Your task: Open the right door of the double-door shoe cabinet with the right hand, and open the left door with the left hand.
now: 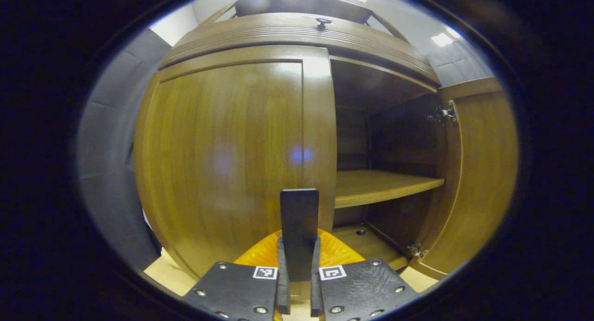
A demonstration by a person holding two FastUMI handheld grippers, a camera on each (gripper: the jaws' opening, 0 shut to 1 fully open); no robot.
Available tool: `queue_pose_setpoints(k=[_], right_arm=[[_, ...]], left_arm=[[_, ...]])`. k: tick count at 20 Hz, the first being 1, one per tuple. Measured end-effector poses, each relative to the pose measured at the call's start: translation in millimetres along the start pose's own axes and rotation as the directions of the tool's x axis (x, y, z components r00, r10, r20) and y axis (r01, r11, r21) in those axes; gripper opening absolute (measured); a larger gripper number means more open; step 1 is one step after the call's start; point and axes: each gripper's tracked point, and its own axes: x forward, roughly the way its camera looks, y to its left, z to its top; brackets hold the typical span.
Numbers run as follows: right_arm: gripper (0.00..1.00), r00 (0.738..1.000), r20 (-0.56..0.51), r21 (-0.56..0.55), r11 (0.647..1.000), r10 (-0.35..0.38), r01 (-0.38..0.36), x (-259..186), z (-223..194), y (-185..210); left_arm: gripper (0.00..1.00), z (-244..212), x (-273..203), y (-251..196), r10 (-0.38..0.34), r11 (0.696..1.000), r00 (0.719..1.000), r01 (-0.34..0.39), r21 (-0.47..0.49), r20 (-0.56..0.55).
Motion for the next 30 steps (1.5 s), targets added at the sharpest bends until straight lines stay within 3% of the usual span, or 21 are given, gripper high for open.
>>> queue_pose_setpoints(k=[15, 16, 17, 18, 23, 24, 25, 29, 30], right_arm=[[0.99, 0.982, 0.021, -0.007, 0.982, 0.188, -0.188, -22, -4, 10], [0.95, 0.980, 0.021, -0.011, 0.980, 0.200, -0.200, -22, -4, 13], [0.99, 0.977, 0.021, -0.015, 0.977, 0.212, -0.211, -22, -4, 16], [0.95, 0.974, 0.020, -0.019, 0.975, 0.224, -0.223, -22, -4, 19], [0.95, 0.959, 0.020, -0.036, 0.959, 0.284, -0.283, -20, -3, 36], [0.99, 0.955, 0.018, -0.037, 0.955, 0.297, -0.296, -19, -3, 41], [0.95, 0.950, 0.018, -0.039, 0.950, 0.311, -0.310, -19, -3, 45], [0.95, 0.930, 0.021, -0.050, 0.929, 0.368, -0.367, -15, -2, 67], [0.99, 0.924, 0.019, -0.050, 0.923, 0.383, -0.382, -13, -2, 73]], left_arm=[[0.15, -10, -109, 29, 0.108, 0.994, 0.994, -0.108, 0.001, -0.016], [0.19, -10, -115, 33, 0.116, 0.993, 0.993, -0.116, 0.001, -0.017], [0.19, -11, -121, 35, 0.124, 0.992, 0.992, -0.124, 0.002, -0.017], [0.19, -11, -127, 39, 0.132, 0.991, 0.991, -0.132, 0.001, -0.019], [0.19, -13, -156, 60, 0.167, 0.986, 0.986, -0.167, 0.000, -0.027], [0.18, -14, -164, 66, 0.175, 0.984, 0.984, -0.175, -0.002, -0.027], [0.17, -14, -170, 71, 0.183, 0.983, 0.983, -0.184, -0.004, -0.029], [0.19, -15, -189, 90, 0.209, 0.978, 0.977, -0.210, -0.017, -0.035], [0.19, -15, -192, 94, 0.213, 0.977, 0.976, -0.213, -0.015, -0.038]])
